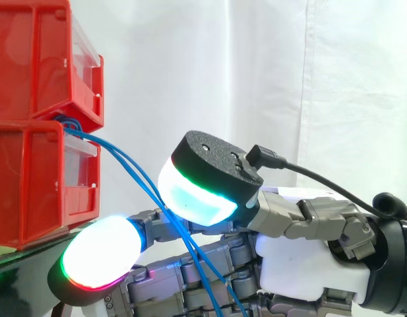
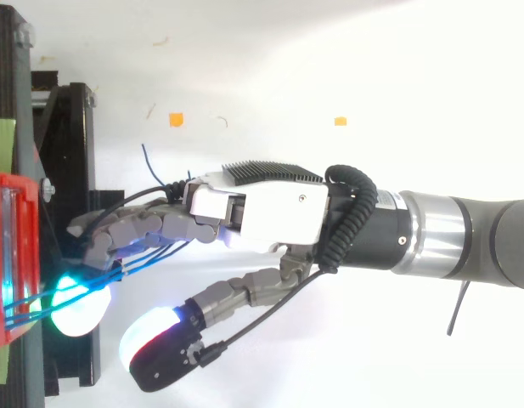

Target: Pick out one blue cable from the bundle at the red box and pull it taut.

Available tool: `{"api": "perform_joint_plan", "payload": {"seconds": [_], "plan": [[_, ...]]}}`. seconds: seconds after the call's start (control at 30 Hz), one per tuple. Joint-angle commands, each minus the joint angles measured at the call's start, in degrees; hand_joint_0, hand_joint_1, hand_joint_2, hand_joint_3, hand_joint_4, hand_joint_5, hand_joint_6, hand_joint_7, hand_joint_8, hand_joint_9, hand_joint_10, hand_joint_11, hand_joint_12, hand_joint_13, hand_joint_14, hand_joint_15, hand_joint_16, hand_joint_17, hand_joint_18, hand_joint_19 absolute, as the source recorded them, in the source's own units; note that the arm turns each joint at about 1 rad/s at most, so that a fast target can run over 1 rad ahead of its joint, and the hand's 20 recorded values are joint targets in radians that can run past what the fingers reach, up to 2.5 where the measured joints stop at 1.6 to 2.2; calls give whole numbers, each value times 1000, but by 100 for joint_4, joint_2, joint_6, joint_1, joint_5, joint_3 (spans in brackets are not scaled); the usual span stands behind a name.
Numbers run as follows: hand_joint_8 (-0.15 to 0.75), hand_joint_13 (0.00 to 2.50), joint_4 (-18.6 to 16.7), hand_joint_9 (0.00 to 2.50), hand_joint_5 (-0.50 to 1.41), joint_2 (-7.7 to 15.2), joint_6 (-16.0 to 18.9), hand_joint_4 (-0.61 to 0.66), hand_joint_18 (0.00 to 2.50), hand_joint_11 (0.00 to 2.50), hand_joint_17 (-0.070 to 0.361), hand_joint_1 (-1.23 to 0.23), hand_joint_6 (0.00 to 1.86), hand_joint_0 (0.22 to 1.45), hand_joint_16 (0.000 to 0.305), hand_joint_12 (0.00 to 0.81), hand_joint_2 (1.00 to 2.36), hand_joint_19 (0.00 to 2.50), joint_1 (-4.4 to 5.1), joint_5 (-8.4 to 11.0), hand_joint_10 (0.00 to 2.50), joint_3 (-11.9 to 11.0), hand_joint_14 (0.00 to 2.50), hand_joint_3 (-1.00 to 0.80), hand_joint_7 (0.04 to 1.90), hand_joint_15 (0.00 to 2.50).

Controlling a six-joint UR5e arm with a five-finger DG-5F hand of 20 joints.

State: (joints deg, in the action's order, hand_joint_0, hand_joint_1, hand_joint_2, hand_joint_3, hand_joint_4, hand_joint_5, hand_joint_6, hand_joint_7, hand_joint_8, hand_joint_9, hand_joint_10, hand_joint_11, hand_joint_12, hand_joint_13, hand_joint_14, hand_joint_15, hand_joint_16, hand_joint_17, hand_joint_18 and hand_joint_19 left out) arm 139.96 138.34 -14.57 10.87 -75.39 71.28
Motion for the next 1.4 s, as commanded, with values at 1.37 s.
{"api": "perform_joint_plan", "payload": {"seconds": [1.37], "plan": [[305,344,-224,625,-118,0,367,307,294,39,129,-532,503,602,57,414,1003,484,-305,-705,2,0,6,-456,1025,157]]}}
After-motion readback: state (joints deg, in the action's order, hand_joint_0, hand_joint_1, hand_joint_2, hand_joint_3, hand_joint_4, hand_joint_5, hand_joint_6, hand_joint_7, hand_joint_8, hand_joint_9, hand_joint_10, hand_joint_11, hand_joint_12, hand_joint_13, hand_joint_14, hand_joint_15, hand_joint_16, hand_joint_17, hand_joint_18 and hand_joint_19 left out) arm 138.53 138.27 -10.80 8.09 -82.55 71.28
